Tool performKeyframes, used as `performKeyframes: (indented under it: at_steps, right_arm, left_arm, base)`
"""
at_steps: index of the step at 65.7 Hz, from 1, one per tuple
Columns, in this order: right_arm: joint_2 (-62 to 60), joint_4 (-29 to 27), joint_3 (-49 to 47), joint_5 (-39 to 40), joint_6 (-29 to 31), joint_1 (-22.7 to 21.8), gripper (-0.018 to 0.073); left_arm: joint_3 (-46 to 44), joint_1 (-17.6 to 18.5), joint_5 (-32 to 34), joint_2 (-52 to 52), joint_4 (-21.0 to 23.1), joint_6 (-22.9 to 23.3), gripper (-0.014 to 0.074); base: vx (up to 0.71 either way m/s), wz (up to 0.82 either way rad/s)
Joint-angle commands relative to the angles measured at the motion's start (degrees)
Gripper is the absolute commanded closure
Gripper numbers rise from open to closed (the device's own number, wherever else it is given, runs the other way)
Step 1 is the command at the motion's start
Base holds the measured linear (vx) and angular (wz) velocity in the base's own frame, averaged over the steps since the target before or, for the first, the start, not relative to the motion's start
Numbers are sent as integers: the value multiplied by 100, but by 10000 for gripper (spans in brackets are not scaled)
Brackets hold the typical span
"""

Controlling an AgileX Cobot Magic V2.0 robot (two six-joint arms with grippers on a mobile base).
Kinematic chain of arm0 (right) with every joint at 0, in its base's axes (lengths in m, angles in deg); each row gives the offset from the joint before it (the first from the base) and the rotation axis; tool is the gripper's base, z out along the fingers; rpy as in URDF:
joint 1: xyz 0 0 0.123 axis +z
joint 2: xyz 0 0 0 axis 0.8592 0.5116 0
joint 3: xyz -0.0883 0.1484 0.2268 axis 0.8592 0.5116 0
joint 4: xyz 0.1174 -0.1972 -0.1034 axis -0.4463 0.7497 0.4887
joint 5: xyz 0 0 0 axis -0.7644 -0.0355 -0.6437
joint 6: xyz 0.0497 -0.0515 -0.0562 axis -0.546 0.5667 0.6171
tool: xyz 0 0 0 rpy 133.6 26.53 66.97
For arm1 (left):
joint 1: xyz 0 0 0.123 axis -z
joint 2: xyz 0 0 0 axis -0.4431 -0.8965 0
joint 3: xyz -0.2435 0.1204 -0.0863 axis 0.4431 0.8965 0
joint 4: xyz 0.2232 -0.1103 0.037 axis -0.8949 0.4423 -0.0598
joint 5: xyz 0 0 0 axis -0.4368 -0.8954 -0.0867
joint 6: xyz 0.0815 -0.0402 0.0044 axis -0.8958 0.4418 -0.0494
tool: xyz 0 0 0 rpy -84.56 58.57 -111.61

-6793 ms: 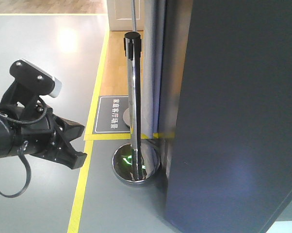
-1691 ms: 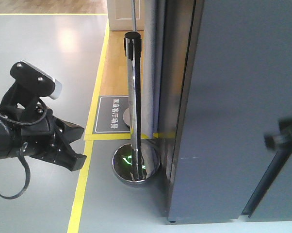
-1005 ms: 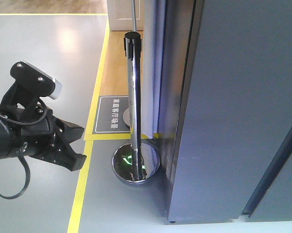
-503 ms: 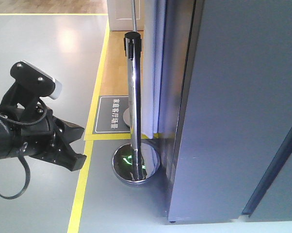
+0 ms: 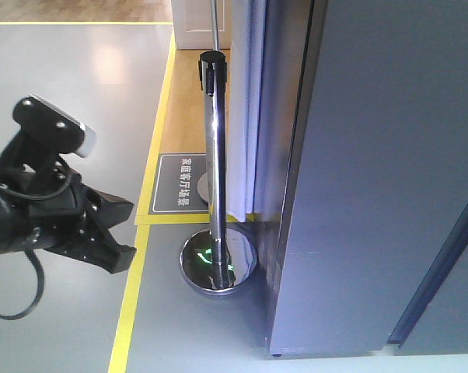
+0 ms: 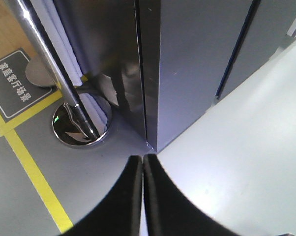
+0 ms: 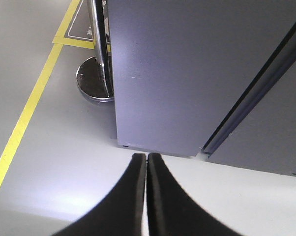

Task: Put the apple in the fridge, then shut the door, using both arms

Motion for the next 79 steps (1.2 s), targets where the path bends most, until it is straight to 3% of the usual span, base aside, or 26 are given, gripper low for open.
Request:
performKeyframes:
  at_steps: [1, 28, 49, 64, 79]
  right_arm:
    - [33, 28, -130, 325, 16, 5, 561]
    - [33, 28, -130, 325, 16, 5, 561]
    - [33, 28, -130, 342, 16, 5, 561]
    - [33, 28, -130, 337, 16, 5, 561]
    - [33, 28, -130, 337, 16, 5, 561]
  left_arm:
    - [-146, -73, 315, 354, 69, 42, 602]
    - [84, -1830, 269, 2026, 57, 42, 602]
    - [2163, -2938, 1486, 4158, 62, 47, 602]
    - [3371, -3110, 1953, 5221, 79, 253, 602]
    - [4615, -3110, 3354, 6017, 74, 633, 602]
  base:
    - [0, 0]
    - [0, 0]
    - [0, 0]
    - [0, 0]
    - [0, 0]
